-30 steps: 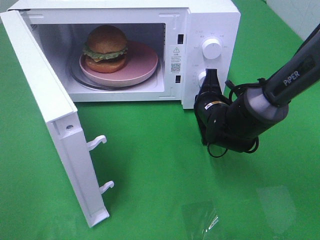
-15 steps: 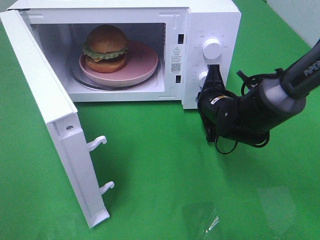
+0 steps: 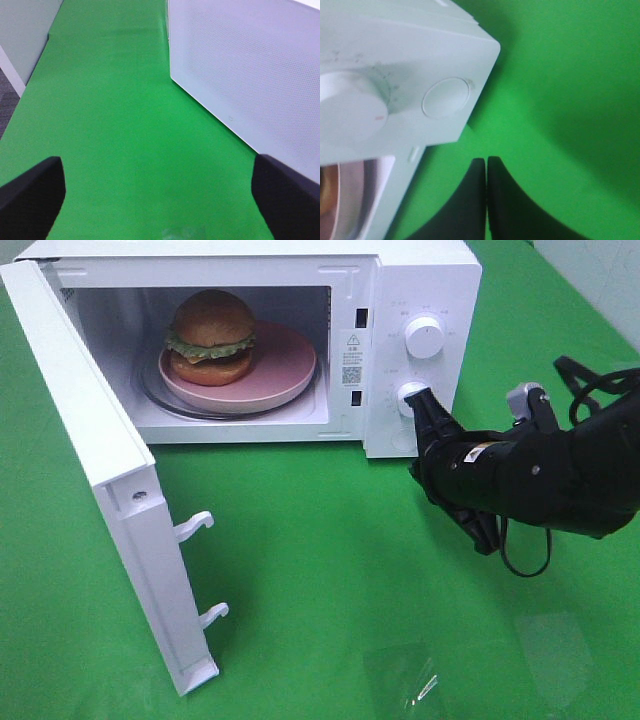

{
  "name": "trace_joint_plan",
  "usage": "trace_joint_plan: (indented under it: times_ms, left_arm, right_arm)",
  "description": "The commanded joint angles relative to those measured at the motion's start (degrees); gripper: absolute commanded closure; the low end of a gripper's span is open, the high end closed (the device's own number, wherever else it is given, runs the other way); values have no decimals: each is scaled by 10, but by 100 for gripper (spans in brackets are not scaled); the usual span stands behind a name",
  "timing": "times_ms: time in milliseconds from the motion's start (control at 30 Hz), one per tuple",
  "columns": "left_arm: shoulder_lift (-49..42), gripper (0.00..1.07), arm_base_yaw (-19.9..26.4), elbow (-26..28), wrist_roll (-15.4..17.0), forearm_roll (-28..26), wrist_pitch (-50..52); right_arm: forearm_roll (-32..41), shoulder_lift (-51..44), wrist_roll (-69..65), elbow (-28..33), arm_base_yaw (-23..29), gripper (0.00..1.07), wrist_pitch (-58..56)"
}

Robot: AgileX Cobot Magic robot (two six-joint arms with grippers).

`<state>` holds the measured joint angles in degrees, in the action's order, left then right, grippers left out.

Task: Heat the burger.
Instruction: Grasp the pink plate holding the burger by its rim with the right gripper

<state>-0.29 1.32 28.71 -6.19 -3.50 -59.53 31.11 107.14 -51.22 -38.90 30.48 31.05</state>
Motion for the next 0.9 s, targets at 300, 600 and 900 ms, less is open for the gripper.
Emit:
trace_joint_plan:
  times_ms: [300, 600, 900]
  left_arm:
    - [-11, 14, 1, -2, 1, -1, 1]
    - [-11, 14, 1, -2, 1, -1, 1]
    - [-11, 14, 1, -2, 1, -1, 1]
  right_arm:
    - [-99, -138, 341, 15, -3, 105, -265]
    - [-191, -205, 418, 14, -3, 105, -391]
    - [-324, -264, 419, 14, -3, 105, -506]
